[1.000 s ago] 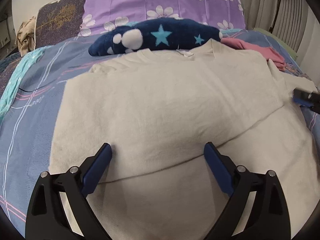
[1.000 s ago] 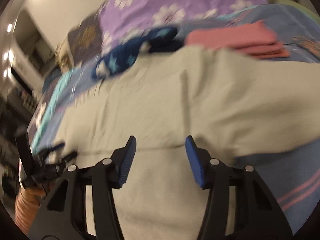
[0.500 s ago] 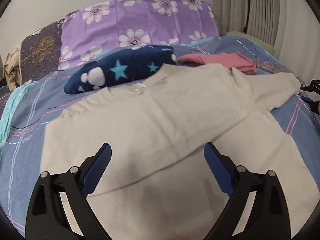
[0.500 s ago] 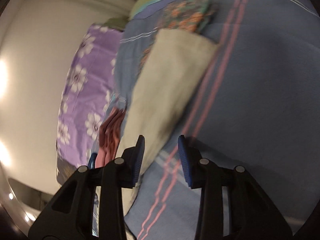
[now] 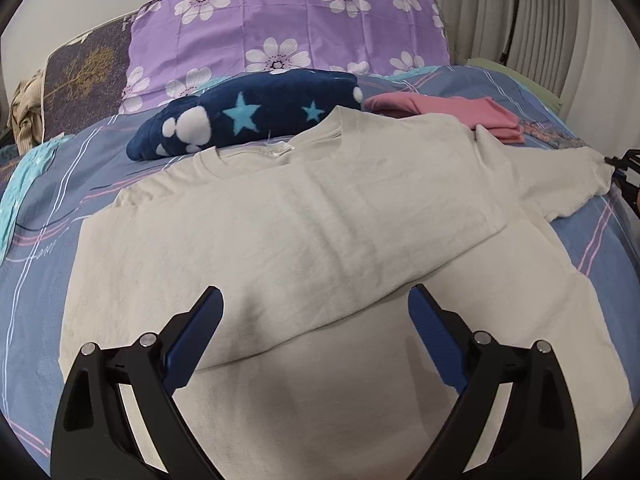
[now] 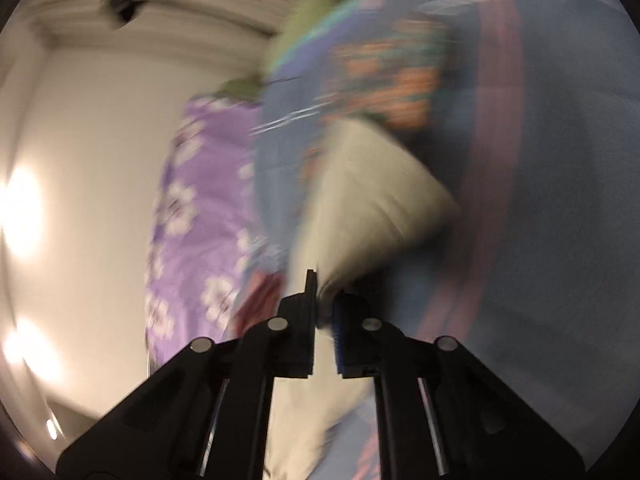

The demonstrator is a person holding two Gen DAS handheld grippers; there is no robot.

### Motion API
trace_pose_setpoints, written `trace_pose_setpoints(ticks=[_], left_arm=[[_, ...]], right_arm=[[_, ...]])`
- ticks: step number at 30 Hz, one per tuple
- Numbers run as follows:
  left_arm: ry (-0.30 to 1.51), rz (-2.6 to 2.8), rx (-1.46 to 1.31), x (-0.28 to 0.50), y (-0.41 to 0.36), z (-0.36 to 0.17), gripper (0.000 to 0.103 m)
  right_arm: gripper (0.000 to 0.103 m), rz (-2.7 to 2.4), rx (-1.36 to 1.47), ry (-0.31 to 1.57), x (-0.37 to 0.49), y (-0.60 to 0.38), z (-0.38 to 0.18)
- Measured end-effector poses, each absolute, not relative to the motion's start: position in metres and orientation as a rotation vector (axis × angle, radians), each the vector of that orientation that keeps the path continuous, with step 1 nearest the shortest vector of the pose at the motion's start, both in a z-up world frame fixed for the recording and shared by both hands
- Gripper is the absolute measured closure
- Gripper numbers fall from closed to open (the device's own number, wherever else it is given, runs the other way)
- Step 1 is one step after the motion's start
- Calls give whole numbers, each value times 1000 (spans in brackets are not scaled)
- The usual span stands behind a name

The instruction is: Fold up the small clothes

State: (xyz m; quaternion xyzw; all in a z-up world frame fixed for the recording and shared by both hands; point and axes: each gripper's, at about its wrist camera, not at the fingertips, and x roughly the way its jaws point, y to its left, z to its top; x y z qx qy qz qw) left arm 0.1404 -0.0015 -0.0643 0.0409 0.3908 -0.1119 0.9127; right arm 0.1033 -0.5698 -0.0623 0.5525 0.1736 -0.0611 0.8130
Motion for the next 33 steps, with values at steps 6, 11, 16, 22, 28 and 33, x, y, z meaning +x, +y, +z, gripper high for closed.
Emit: trace_pose_setpoints(ticks=[6,11,16,22,28,33], left_arm=[[787,-198,-54,145,22,-58,9],[774,-200,-195,138,55,-56,13],[791,-270,-280,135,72,-58,31],[824,-420,-382,151,52,-60,33],[895,-535,-408,180,6,-64,26],[935,-517,-396,196,-15,-68,23]], right_arm=[[95,288,823,438,149,-404,16],[95,546,593,652,185,-266,-7],[91,568,494,926,189,-203,-77],[91,536,480,949,184,-204,-85],[75,566,353,897,156,-185,-91],[70,571,429,860,161,-202,-87]])
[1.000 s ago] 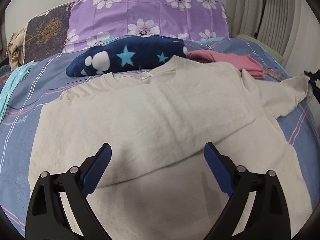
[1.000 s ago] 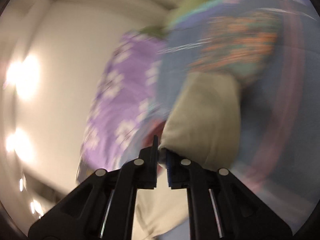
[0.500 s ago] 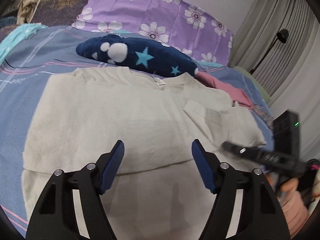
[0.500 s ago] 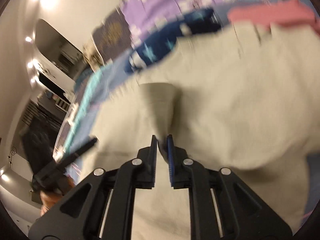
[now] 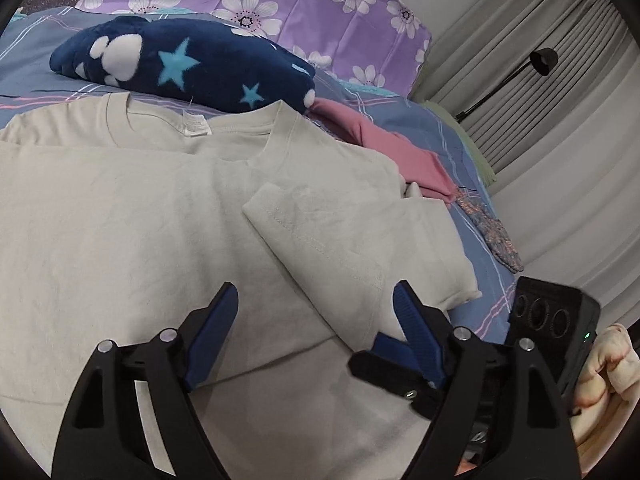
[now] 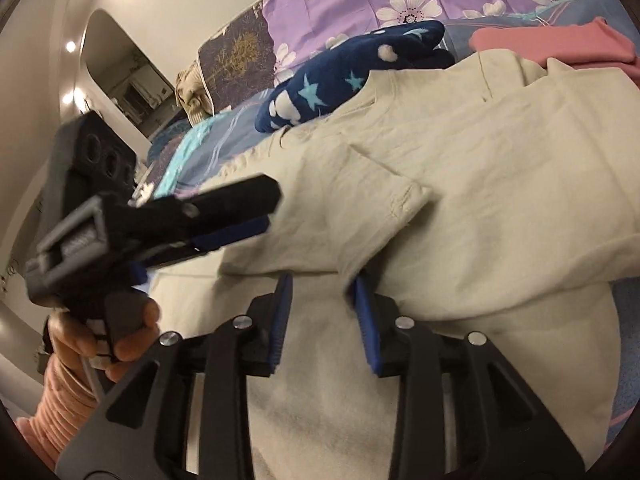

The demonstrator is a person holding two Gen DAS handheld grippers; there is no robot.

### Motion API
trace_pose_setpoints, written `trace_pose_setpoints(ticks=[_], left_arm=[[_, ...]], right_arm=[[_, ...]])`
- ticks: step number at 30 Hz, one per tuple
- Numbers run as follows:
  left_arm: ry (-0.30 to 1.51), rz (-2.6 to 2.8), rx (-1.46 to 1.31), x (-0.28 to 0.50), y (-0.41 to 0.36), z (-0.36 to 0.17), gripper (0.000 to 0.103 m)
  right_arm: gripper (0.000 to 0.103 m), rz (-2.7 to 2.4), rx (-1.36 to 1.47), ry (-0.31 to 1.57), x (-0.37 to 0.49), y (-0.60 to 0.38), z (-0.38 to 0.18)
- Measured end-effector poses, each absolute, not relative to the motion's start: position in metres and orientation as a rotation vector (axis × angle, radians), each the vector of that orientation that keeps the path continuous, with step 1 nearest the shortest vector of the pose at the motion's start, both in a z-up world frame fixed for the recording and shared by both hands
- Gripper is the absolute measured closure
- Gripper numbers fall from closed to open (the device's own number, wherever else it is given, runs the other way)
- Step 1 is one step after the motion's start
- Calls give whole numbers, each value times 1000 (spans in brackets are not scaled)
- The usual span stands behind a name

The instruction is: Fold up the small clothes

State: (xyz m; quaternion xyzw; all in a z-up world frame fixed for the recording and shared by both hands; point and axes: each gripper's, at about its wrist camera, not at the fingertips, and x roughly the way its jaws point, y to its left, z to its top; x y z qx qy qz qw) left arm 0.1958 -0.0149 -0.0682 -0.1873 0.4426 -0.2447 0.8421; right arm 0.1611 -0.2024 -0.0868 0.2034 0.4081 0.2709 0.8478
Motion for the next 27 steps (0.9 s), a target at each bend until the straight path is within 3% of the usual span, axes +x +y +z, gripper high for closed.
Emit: trace_pose_setpoints(ticks=[5,12,19,21,23,27], left_arm=[[906,-483,-449,195,7,-67,23],[933,-483,-567,190,44,-76,21],[937,-481,-514,188,33,-82,22],[930,-494,-484,189,27,-79,40],[940,-510,-449,191,17,-78,47],[990,-455,-311,197,-7,-84,47]], right_arm=[[70,553,471,872,180,-204,-79],[70,852,32,840,129,-132,-70],[64,740,111,881,129,-157,-76],[63,711,105,872,123,-165,-75],[62,688,102,871,116,-172,-77],[56,640,126,912,116,-184,-93]])
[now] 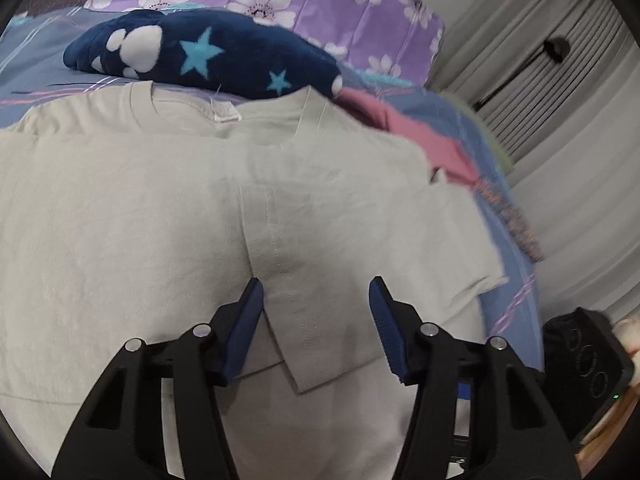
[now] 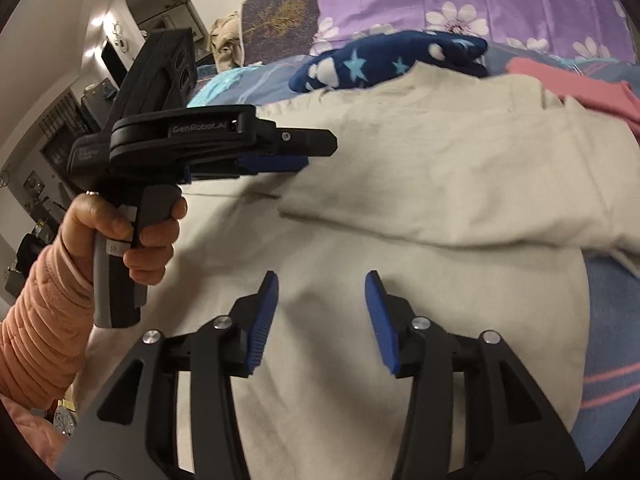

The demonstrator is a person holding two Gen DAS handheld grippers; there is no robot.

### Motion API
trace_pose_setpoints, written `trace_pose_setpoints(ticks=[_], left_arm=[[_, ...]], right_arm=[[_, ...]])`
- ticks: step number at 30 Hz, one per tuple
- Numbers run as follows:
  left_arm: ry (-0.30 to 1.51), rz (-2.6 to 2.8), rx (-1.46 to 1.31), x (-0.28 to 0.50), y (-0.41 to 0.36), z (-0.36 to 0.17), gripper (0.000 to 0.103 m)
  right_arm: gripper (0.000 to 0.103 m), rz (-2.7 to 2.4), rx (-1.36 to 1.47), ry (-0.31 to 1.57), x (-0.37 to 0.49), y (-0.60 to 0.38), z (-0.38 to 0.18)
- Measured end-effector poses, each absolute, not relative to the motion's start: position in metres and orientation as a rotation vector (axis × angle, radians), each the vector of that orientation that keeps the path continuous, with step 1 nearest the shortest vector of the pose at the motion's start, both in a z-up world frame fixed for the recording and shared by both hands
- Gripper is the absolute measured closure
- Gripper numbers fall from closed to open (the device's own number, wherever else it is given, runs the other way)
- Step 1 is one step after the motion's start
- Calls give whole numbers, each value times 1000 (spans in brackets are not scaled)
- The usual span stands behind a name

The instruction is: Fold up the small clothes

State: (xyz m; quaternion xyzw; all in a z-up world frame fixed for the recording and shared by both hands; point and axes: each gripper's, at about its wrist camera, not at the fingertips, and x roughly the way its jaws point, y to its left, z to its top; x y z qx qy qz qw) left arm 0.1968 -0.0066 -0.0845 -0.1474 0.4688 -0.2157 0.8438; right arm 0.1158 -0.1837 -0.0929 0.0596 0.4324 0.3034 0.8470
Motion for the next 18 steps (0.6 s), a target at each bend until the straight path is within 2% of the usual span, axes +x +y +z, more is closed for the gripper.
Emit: trace_pose_setpoints(ticks=[2,3,5,7,14,18], left_arm=[[982,-434,-254,198,-15,-86,47],[972,-432,-223,198,-19,-85,61],[976,-461,-209,201,-25,-83,96],[924,-481,-208,199,-27,-66,97],[647,-468,-76,175,-2,45,97],[603,-357,7,163,32,64,96]], right_arm=[[59,640,174,916,120,-190,-97],[59,635,176,915,120,-190,-97],[59,626,156,906,117,-189,-97],[59,614,130,897,116,-185,-96],[60,622,203,897,117,-198,-99],[59,623,216,895,116,-200,-101]])
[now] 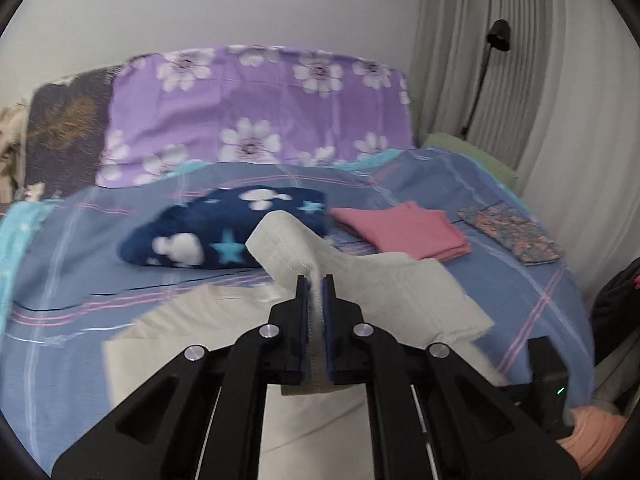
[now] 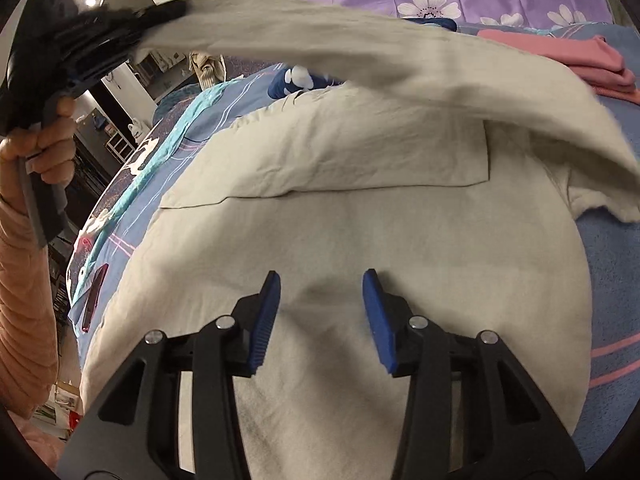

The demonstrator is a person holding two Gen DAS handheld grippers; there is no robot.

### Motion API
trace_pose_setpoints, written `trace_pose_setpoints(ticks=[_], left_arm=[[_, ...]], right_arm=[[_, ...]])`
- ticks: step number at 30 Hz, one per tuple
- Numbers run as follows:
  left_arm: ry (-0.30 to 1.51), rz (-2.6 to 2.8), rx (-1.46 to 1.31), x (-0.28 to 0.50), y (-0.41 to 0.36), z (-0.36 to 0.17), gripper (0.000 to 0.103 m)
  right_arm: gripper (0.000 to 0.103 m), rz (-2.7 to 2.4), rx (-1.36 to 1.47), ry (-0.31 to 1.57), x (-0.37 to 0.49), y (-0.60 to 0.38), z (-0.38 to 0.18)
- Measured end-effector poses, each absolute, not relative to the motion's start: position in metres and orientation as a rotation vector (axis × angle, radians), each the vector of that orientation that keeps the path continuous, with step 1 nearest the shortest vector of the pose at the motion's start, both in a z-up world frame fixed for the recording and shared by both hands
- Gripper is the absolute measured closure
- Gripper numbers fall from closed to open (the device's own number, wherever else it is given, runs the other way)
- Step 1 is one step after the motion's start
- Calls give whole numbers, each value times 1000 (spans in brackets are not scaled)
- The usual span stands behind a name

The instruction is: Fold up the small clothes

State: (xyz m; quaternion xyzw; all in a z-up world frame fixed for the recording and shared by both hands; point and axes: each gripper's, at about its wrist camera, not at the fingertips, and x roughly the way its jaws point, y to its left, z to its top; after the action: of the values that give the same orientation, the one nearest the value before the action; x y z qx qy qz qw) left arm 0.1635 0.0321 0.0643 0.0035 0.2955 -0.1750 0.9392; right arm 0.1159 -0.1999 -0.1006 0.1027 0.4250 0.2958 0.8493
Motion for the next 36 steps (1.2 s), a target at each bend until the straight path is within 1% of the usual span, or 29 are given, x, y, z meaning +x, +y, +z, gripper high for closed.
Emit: trace_pose_setpoints(ticks=[7,12,16,20,22,23,24,25,27,30,34,36], left_arm=[[732,-147,-21,164,107,10,96],[804,-87,-66,165,136,-25,96],[777,-74,-107,158,149,-24,96],[730,-49,-66,149,152,-15,96],[757,-50,-54,151,154,-26,96],[795,-36,-42,155,155,-37,92],[832,-5,-27,158,156,-48,83],[857,27,-17,159,158,-57,78],[864,51,-48,157,164,-66,76],[803,1,-121,151,162,-55,76],[757,-79,-72,154,133,-44,75],[816,-105,-53,162,117,-59,61]], right_arm=[[59,618,202,895,116,-198,-101],[59,614,185,892,114,-196,-100],[58,614,184,892,114,-196,-100],[57,617,183,892,115,-196,-100],[56,620,182,893,116,-196,-100],[55,621,181,893,117,-196,-100],[55,621,180,893,117,-196,-100],[55,621,178,893,117,-195,-100],[55,620,175,892,117,-195,-100],[54,619,168,894,117,-194,-100],[54,608,155,891,115,-193,-97],[54,579,154,883,112,-195,-93]])
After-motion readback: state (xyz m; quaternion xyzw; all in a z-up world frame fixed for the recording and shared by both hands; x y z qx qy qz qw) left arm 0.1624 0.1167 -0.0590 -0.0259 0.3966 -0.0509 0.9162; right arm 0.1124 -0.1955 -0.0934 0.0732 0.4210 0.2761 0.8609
